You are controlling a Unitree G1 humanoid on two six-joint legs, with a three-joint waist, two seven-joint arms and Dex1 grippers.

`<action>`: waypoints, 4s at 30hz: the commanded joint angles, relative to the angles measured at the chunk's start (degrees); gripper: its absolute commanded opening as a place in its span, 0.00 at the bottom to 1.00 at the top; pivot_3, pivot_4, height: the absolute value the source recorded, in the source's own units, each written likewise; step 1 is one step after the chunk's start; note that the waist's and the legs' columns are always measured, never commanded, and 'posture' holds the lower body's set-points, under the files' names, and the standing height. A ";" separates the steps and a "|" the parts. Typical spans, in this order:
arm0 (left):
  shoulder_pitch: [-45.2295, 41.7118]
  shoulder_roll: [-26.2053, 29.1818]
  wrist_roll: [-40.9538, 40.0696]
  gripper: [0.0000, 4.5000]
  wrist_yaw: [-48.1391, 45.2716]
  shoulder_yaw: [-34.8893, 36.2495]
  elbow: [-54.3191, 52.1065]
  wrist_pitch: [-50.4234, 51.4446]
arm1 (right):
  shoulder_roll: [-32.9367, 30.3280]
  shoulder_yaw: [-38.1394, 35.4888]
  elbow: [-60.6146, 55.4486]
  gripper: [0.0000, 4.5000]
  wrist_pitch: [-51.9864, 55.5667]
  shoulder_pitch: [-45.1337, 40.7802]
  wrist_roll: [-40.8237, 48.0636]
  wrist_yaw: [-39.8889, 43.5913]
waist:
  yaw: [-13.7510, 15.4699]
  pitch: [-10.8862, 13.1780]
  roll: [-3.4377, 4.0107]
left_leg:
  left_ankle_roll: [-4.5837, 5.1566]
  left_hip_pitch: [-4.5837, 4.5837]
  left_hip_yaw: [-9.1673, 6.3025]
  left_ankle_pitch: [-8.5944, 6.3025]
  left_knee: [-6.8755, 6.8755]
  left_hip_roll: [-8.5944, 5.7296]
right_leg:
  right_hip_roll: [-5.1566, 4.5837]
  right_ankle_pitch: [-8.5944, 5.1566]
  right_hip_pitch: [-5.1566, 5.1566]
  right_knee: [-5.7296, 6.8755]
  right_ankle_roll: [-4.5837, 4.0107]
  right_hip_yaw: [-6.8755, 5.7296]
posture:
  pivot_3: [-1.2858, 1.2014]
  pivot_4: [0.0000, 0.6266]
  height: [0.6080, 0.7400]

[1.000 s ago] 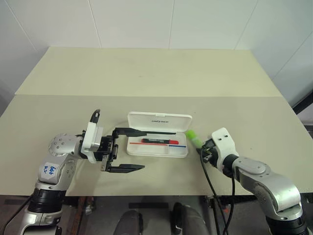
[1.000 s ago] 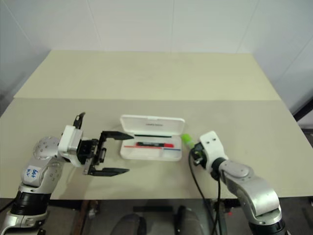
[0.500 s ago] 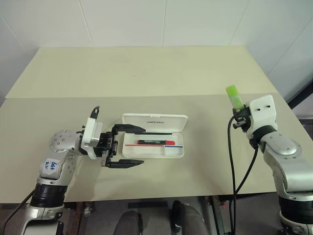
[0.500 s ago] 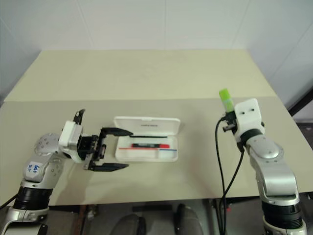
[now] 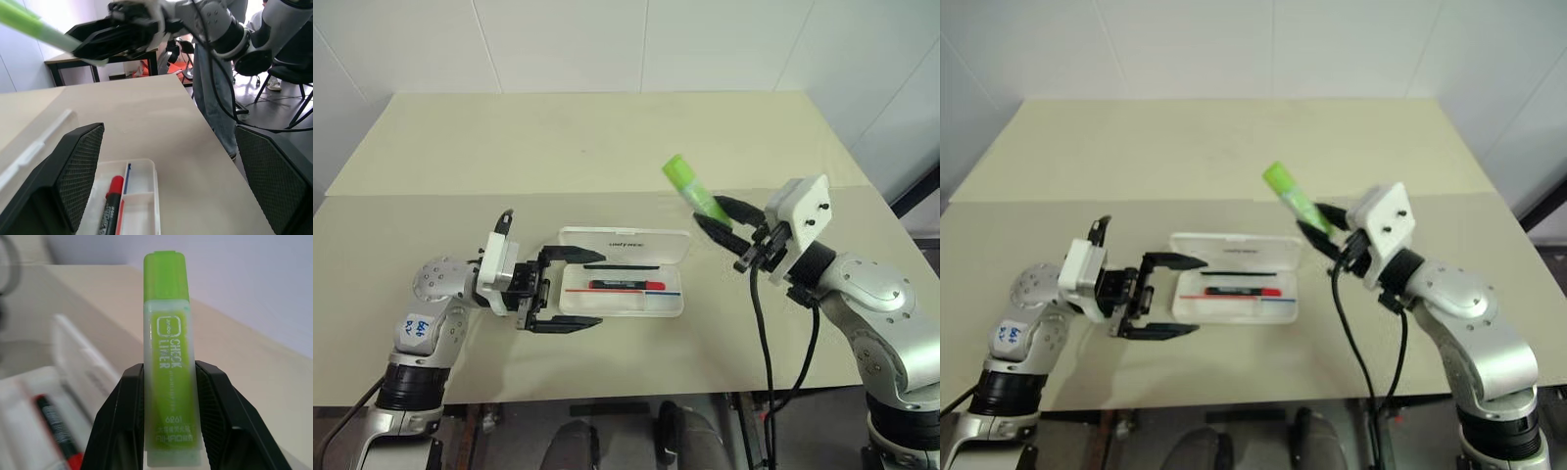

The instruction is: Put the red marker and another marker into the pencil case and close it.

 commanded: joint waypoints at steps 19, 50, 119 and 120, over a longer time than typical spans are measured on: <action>7.07 6.23 1.56 1.00 -4.11 5.21 2.41 -4.90 | -11.86 23.17 8.54 0.24 2.67 -14.10 -3.54 24.24 | -0.07 0.02 0.00 | -0.18 0.02 -0.02 0.01 0.03 0.05 | 0.00 -0.03 -0.08 -0.13 -0.06 -0.02 | 0.52 0.24 1.00; 10.61 7.19 2.02 1.00 -1.45 6.40 -0.71 -6.79 | 7.76 36.41 28.34 0.24 -5.88 -26.66 -21.54 28.23 | -0.38 0.02 0.01 | -0.34 -0.02 0.22 -0.09 0.06 0.11 | -0.03 -0.07 -0.17 0.13 -0.12 -0.25 | 0.52 0.24 1.00; 44.89 0.06 -1.41 1.00 38.06 26.11 -40.40 6.52 | -1.77 14.35 17.92 0.99 -3.38 -13.11 -0.37 30.77 | -1.02 0.03 0.01 | -0.07 0.11 0.05 -0.32 0.07 0.16 | -0.08 -0.11 -0.15 -0.06 -0.20 -0.18 | 0.52 0.24 1.00; 45.69 0.54 -1.23 1.00 37.33 27.38 -40.15 6.20 | -1.67 14.57 18.48 0.99 -3.89 -13.18 -0.63 30.97 | -1.04 0.02 0.01 | -0.06 0.11 0.05 -0.32 0.07 0.16 | -0.07 -0.11 -0.15 -0.05 -0.20 -0.18 | 0.52 0.24 1.00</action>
